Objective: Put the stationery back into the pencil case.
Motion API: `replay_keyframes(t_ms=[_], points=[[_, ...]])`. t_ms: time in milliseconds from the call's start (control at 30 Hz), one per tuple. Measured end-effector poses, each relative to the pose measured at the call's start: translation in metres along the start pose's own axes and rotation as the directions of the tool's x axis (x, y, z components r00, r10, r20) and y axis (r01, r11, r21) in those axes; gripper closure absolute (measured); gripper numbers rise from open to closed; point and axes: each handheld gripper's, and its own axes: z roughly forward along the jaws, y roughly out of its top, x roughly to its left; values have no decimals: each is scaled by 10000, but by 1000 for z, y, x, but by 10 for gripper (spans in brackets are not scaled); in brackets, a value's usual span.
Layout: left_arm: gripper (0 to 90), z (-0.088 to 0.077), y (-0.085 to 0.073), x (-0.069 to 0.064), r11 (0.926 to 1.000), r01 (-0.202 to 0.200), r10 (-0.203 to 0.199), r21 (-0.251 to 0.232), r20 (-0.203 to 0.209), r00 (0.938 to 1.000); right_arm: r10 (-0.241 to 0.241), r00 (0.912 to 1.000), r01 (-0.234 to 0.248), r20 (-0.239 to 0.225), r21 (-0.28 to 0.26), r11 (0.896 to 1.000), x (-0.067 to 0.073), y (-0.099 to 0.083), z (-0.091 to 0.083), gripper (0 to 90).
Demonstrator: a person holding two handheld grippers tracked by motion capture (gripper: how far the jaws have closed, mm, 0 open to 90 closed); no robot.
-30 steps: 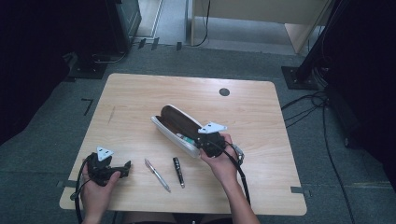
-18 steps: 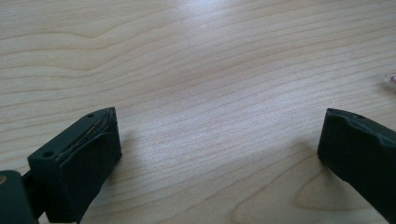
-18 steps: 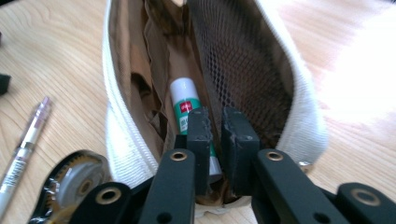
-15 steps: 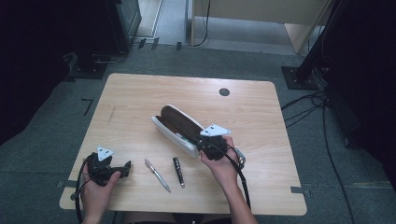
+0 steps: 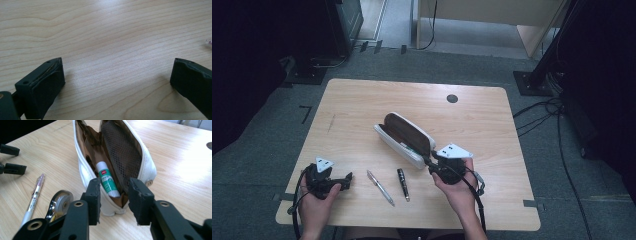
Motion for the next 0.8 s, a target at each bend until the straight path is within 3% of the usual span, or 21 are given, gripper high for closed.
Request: replay_keyframes(t_ms=[333,800], points=[[0,0,0,0,10000,-3,3,0,0,10000,215,9996,-214,-173,71,9997,16,-21,-4,564],[0,0,0,0,10000,-3,3,9,-1,10000,321,9964,-293,-782,369,9989,42,-44,11,558]])
